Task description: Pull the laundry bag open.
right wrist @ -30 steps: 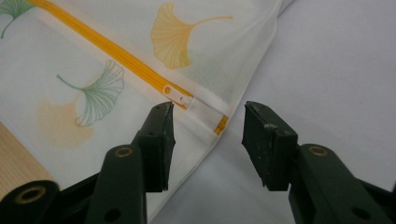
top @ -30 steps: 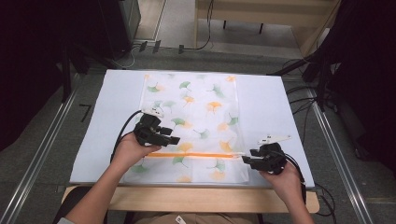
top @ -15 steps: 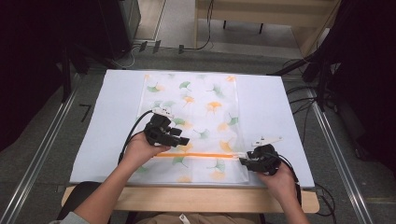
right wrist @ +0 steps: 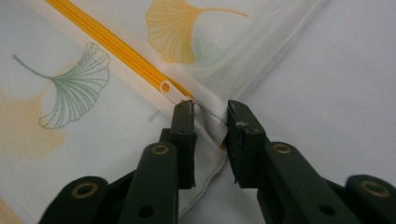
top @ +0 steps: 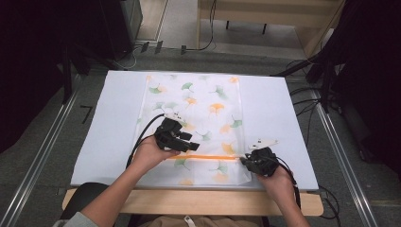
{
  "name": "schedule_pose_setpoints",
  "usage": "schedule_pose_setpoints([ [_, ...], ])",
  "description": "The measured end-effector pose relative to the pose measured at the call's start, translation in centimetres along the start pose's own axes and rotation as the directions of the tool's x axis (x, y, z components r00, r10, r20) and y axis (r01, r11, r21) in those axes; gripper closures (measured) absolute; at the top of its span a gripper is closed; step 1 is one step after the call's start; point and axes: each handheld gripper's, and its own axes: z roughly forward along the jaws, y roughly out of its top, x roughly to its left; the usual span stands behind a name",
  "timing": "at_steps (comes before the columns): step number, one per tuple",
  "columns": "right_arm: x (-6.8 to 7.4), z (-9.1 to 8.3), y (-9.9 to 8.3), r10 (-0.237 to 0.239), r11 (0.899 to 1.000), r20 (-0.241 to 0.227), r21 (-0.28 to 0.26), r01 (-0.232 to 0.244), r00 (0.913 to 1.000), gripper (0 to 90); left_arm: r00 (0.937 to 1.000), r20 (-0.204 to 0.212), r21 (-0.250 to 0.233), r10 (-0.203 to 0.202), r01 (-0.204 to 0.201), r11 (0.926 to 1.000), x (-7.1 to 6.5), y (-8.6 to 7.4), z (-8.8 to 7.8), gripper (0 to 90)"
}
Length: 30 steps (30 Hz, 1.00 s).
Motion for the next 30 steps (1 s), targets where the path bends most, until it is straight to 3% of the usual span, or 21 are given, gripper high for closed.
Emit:
schedule_pose_setpoints([
  [6, -0.1, 0.0, 0.0, -0.001, 1.000, -0.029, -0.004, 0.001, 0.9996, 85.2, 0.9985, 0.026, 0.004, 0.048, -0.048, 0.9988, -1.0, 0.3, 0.9, 44.3],
  [14, -1.0, 0.0, 0.4, 0.079, 0.997, -0.090, 0.021, -0.078, 0.9928, 85.4, 0.9944, 0.069, -0.020, 0.080, -0.079, 0.9967, -2.1, 0.8, 1.8, 47.5],
  [19, -1.2, -0.5, 1.0, 0.100, 0.995, -0.114, 0.017, -0.098, 0.9885, 85.4, 0.9932, 0.080, 0.026, 0.084, -0.086, 0.9959, -2.6, 1.0, 2.9, 46.8],
  [24, -1.2, -1.1, 1.2, 0.105, 0.994, -0.117, 0.007, -0.105, 0.9876, 85.4, 0.9875, 0.104, 0.009, 0.118, -0.120, 0.9928, -3.3, 1.5, 3.7, 50.2],
  [30, -1.4, -2.1, 1.7, 0.101, 0.994, -0.136, -0.015, -0.104, 0.9855, 85.4, 0.9821, 0.120, 0.045, 0.145, -0.151, 0.9875, -4.2, 2.0, 5.2, 54.5],
])
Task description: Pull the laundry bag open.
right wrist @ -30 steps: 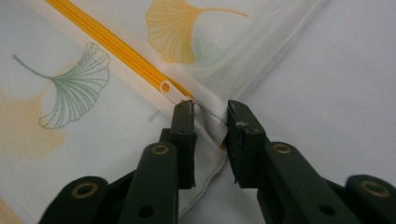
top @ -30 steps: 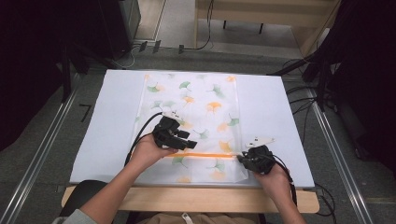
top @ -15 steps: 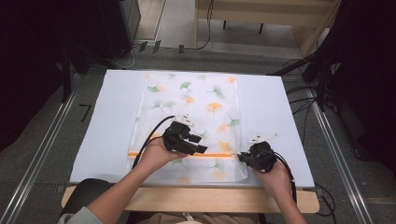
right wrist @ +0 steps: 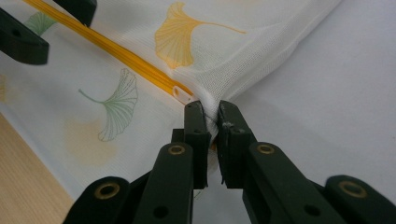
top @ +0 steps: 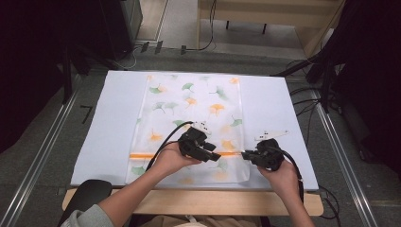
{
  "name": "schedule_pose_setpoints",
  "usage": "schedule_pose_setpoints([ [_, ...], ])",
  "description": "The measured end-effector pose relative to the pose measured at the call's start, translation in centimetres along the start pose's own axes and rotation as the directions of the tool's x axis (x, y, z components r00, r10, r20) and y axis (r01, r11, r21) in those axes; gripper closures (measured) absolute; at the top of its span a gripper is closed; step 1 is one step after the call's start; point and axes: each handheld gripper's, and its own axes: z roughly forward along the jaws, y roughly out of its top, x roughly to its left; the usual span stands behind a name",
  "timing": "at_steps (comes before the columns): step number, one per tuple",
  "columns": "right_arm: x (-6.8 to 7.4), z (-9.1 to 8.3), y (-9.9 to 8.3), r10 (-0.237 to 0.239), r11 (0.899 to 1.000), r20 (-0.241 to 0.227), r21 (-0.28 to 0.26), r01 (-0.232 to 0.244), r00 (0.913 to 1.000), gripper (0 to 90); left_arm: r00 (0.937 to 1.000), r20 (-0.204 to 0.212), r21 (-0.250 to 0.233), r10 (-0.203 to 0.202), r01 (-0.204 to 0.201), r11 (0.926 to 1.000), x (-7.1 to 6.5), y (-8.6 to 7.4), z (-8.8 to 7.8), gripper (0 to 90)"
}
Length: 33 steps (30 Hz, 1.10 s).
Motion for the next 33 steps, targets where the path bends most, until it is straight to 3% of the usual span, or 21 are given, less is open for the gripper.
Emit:
schedule_pose_setpoints([
  [5, 0.0, -0.5, 0.5, -0.007, 1.000, -0.005, -0.007, 0.007, 1.0000, 85.4, 0.9997, 0.025, 0.000, 0.003, -0.003, 1.0000, -0.3, 0.6, 0.8, 58.4],
  [17, 0.8, -1.3, 0.9, -0.049, 0.999, -0.016, -0.021, 0.049, 0.9987, 85.4, 0.9994, 0.016, 0.020, 0.030, -0.030, 0.9993, -1.2, 1.8, 2.8, 61.1],
  [32, 0.9, -1.3, 1.2, -0.101, 0.994, -0.075, -0.042, 0.098, 0.9920, 85.5, 0.9976, 0.015, 0.019, 0.068, -0.068, 0.9975, -0.3, 2.1, 4.0, 61.6],
  [33, 0.9, -1.2, 1.2, -0.105, 0.994, -0.077, -0.045, 0.101, 0.9915, 85.6, 0.9981, 0.023, 0.016, 0.057, -0.057, 0.9982, -0.3, 2.1, 4.1, 62.4],
])
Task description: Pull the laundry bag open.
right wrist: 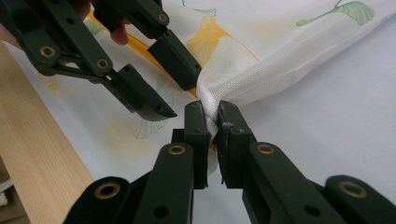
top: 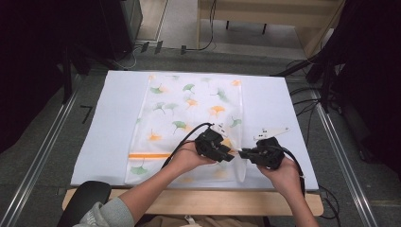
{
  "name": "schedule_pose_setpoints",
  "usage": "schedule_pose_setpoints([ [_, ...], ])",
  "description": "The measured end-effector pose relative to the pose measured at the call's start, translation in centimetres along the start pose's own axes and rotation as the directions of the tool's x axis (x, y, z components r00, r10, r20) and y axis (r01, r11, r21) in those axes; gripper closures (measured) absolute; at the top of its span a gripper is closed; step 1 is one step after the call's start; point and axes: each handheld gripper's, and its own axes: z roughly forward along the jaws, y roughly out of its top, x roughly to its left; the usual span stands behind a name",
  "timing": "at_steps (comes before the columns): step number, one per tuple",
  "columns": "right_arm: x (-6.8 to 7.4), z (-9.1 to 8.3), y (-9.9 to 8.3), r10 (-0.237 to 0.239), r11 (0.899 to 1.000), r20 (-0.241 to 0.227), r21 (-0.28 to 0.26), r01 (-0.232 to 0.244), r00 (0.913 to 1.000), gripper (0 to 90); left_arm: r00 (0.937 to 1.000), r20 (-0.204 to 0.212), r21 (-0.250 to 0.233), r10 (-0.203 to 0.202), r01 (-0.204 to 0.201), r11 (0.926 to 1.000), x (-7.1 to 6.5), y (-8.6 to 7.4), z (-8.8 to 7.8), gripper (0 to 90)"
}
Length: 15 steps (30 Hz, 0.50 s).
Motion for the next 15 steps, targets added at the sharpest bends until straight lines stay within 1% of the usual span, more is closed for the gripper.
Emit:
schedule_pose_setpoints([
  [1, 0.04, 0.00, 0.05, 0.001, 1.000, 0.000, 0.001, -0.001, 1.0000, 85.6, 0.9999, 0.012, 0.004, -0.004, 0.004, 1.0000, 0.09, 0.01, 0.04, 64.4],
  [2, 0.05, 0.01, 0.08, -0.002, 1.000, 0.001, 0.000, 0.002, 1.0000, 85.5, 1.0000, 0.003, 0.011, -0.004, 0.004, 0.9999, 0.04, 0.03, 0.05, 65.8],
  [4, 0.05, -0.01, 0.13, 0.003, 1.000, 0.003, -0.001, -0.003, 1.0000, 85.5, 0.9992, 0.039, 0.013, -0.008, 0.008, 0.9999, 0.09, -0.02, 0.20, 70.4],
  [5, -0.05, -0.03, 0.19, 0.003, 1.000, -0.004, -0.011, -0.003, 1.0000, 85.5, 0.9994, 0.032, 0.012, -0.009, 0.008, 0.9999, -0.04, -0.01, 0.28, 70.5],
  [6, -0.07, -0.08, 0.28, 0.011, 1.000, -0.010, -0.018, -0.012, 0.9999, 85.6, 0.9997, 0.023, 0.014, 0.001, -0.001, 0.9999, -0.12, 0.04, 0.26, 70.6],
  [8, 0.01, -0.04, 0.49, 0.008, 1.000, -0.016, -0.023, -0.008, 0.9998, 85.7, 0.9996, 0.025, 0.002, -0.013, 0.013, 0.9999, 0.04, 0.16, 0.22, 70.3],
  [11, 0.21, 0.05, 0.57, -0.007, 1.000, -0.010, -0.018, 0.007, 0.9999, 85.7, 0.9998, 0.020, 0.009, -0.007, 0.007, 0.9999, 0.27, 0.27, 0.10, 73.0],
  [14, 0.17, 0.09, 0.53, -0.004, 1.000, -0.009, -0.013, 0.003, 1.0000, 85.7, 0.9995, 0.027, 0.000, -0.018, 0.018, 0.9998, 0.21, 0.33, 0.20, 75.6],
  [15, 0.14, 0.11, 0.52, -0.005, 1.000, -0.010, -0.011, 0.005, 0.9999, 85.7, 0.9991, 0.030, -0.003, -0.030, 0.030, 0.9995, 0.19, 0.36, 0.20, 75.7],
])
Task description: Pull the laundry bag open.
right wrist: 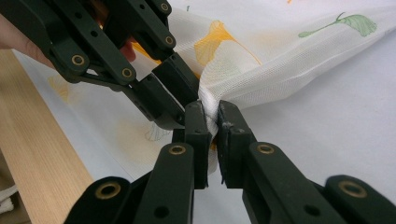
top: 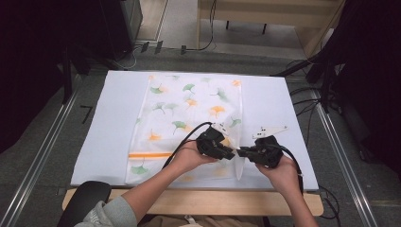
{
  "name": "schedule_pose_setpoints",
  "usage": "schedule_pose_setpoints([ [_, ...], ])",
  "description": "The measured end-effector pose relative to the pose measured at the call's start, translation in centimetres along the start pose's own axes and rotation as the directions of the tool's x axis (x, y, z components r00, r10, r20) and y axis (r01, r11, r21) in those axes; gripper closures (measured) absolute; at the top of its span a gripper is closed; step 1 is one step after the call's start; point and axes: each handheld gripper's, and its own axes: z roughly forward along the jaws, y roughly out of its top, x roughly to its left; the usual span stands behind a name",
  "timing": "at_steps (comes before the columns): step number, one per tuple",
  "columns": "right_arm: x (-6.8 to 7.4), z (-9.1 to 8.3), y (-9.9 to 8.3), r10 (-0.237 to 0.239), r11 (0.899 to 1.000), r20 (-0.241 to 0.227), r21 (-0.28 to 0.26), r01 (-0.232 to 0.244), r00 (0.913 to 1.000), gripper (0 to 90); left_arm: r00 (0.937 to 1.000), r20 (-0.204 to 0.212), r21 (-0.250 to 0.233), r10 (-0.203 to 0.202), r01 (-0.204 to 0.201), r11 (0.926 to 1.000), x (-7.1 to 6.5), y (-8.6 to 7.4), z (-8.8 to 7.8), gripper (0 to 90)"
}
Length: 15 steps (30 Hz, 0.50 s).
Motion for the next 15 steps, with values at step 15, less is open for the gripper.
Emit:
schedule_pose_setpoints([
  [15, -0.21, -0.13, -0.27, -0.002, 1.000, 0.004, 0.005, 0.002, 1.0000, 85.7, 0.9986, 0.029, -0.008, -0.044, 0.044, 0.9990, -0.02, 0.48, 0.42, 88.4],
])
